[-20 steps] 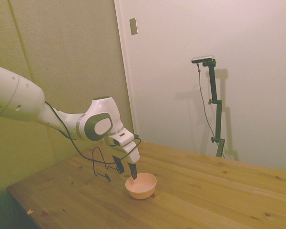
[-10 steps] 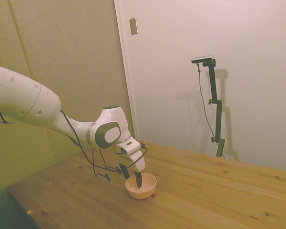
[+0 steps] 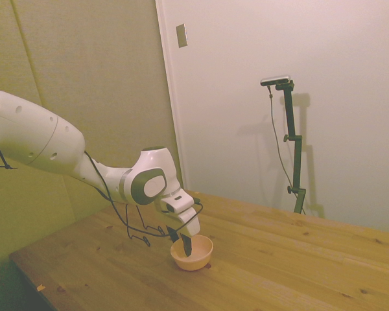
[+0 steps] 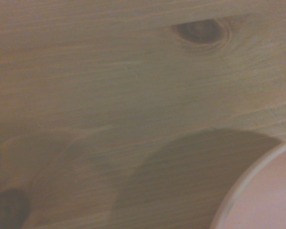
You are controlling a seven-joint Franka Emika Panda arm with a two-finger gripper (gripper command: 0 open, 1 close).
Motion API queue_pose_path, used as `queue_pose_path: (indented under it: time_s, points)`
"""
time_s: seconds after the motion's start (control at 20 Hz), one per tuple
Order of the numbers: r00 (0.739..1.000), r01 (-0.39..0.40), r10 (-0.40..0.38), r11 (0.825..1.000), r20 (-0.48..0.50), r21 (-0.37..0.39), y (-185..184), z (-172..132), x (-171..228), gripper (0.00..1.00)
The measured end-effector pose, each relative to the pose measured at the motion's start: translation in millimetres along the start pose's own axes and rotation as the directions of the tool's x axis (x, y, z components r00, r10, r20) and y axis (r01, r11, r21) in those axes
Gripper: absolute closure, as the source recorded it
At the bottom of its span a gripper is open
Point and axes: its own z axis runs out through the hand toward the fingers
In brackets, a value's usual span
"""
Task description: Load the bowl
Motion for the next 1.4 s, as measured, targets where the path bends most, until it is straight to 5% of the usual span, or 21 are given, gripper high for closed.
queue_pose_path:
  time_s: [0.5,0.8,1.05,1.2,1.4]
  points:
    - [1.0,0.006,-0.006,1.0,-0.002,0.015,3,-6,6,1.0]
    - [0.998,0.012,-0.017,0.995,0.052,0.099,6,-26,11,1.0]
    - [0.987,0.019,-0.053,0.976,0.15,0.217,2,-66,-4,1.0]
    - [0.962,0.036,-0.113,0.955,0.249,0.295,-7,-117,-35,1.0]
    - [0.94,0.009,-0.131,0.932,0.315,0.363,-15,-117,-43,1.0]
